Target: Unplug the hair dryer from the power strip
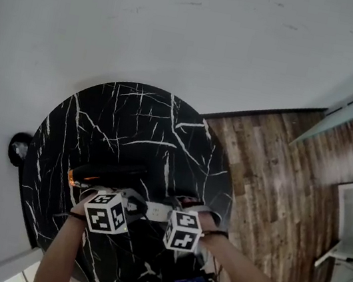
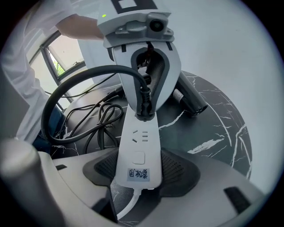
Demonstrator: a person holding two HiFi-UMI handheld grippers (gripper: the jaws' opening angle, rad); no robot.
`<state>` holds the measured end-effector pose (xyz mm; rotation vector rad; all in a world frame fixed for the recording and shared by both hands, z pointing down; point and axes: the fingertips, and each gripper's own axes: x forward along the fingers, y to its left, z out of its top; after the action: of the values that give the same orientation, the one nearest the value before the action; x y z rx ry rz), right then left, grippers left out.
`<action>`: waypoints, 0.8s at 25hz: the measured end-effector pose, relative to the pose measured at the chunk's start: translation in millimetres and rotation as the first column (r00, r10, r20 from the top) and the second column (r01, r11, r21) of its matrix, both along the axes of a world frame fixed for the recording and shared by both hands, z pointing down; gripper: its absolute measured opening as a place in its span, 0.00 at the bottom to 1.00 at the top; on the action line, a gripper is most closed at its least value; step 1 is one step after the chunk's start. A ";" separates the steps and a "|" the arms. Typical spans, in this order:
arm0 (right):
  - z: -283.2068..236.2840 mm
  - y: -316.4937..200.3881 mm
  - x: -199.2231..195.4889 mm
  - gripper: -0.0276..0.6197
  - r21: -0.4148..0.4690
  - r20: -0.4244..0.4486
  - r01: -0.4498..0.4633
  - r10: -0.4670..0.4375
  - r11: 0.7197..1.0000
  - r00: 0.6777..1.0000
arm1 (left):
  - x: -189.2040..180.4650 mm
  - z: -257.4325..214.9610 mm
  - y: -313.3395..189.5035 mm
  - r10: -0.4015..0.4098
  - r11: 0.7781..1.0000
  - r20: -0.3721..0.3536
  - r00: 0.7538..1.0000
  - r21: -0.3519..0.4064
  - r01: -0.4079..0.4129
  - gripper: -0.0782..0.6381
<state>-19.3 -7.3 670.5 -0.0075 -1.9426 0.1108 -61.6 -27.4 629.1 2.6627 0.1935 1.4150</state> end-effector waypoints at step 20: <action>-1.1 -0.2 -1.3 0.45 -0.007 -0.035 -0.009 0.009 1.000 0.999 | -3.6 -1.9 2.8 0.070 0.993 0.220 0.973 -0.112 -0.046 0.19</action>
<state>-20.6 -7.5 669.4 -0.0016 -1.9074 0.1230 -65.1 -24.6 627.1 2.4090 0.3169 1.6589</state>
